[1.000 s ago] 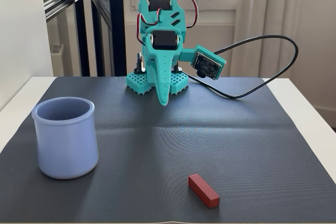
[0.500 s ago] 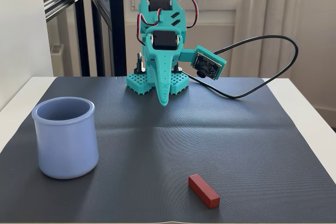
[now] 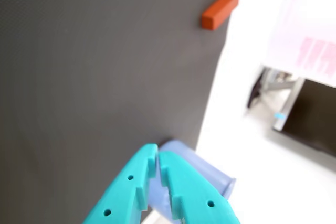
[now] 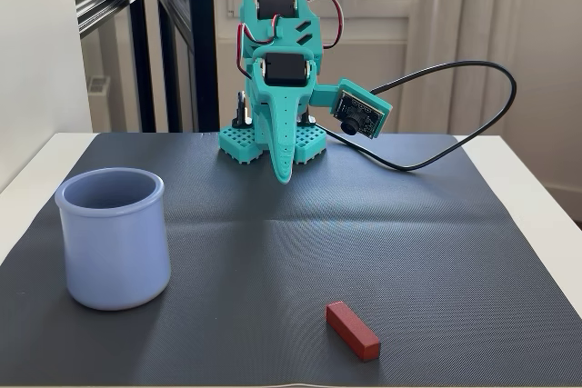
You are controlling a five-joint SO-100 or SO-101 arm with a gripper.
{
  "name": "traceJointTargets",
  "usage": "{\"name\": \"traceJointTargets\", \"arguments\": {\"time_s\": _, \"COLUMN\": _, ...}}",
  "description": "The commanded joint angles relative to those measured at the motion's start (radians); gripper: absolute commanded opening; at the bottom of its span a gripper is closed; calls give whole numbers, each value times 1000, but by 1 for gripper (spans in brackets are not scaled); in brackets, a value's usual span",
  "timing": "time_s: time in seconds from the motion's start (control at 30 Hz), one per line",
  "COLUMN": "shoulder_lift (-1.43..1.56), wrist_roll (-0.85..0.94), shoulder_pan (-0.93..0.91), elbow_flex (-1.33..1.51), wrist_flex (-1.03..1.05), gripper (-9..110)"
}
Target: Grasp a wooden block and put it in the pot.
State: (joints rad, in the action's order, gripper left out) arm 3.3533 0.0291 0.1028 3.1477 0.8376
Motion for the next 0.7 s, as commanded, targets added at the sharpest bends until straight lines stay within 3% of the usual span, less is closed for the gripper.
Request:
{"name": "traceJointTargets", "arguments": {"time_s": 0.0, "shoulder_lift": -3, "wrist_roll": 0, "shoulder_pan": 3, "elbow_flex": -20, "wrist_flex": -14, "gripper": 0}}
{"name": "traceJointTargets", "arguments": {"time_s": 0.23, "shoulder_lift": -41, "wrist_roll": -5, "shoulder_pan": 5, "elbow_flex": -109, "wrist_flex": -14, "gripper": 0}}
{"name": "traceJointTargets", "arguments": {"time_s": 0.67, "shoulder_lift": -528, "wrist_roll": -75, "shoulder_pan": 54, "elbow_flex": -437, "wrist_flex": -54, "gripper": 0}}
